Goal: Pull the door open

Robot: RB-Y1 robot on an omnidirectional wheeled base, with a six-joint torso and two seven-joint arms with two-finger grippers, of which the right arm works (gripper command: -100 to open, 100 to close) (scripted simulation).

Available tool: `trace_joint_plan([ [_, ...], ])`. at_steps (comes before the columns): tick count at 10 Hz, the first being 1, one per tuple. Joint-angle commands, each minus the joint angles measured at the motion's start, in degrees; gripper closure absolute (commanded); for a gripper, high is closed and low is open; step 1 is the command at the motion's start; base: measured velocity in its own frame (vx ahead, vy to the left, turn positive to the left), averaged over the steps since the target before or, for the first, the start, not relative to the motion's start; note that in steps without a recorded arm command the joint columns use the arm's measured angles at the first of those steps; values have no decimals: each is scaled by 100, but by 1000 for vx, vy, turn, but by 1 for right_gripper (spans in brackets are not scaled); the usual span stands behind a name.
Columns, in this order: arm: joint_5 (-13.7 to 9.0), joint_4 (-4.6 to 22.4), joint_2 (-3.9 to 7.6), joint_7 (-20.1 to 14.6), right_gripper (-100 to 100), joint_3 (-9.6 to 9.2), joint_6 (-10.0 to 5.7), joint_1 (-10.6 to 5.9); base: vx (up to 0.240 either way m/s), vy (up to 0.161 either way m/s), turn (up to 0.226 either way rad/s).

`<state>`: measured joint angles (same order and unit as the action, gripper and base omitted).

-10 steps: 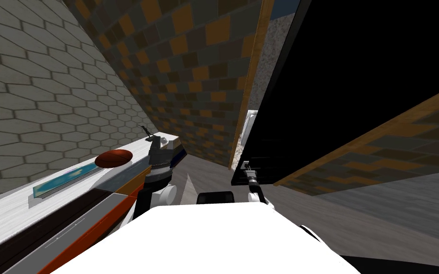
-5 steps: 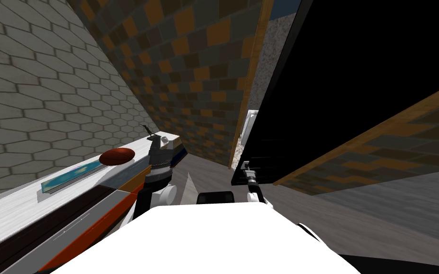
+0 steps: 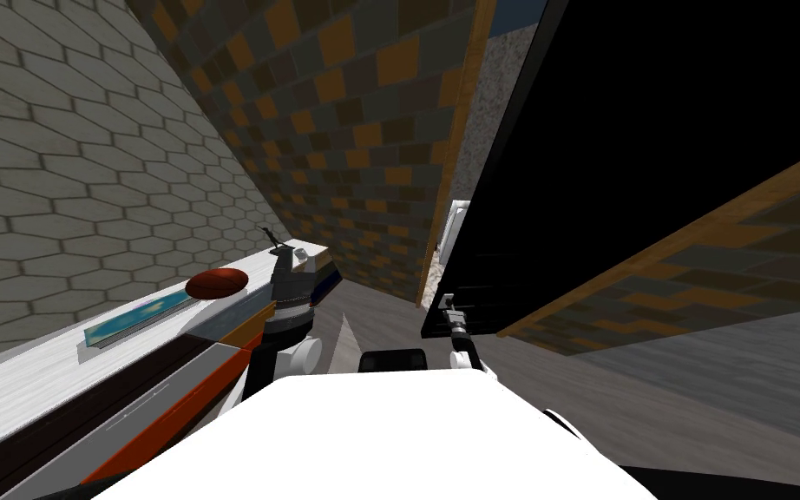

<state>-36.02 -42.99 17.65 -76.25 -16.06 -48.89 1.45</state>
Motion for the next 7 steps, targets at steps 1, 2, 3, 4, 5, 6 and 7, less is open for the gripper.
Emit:
trace_joint_plan([
  [1, -8, -61, -59, -222, -100, -125, -134, -62, -29, -6, 22],
  [2, -56, -82, -57, -347, -100, -158, -133, -54, -37, -17, 10],
  [3, -93, -98, -55, -440, -100, -183, -133, -48, -43, -21, 15],
  [4, -120, -110, -54, -508, -100, -202, -132, -44, -31, -9, 13],
  [5, -145, -121, -53, -568, -100, -219, -132, -40, -27, -8, 10],
  [6, -165, -2, 32, -547, -100, -153, -83, 27, -6, -27, -35],
  [7, -228, -10, 131, -610, -100, -98, 135, -42, -8, -3, -65],
])
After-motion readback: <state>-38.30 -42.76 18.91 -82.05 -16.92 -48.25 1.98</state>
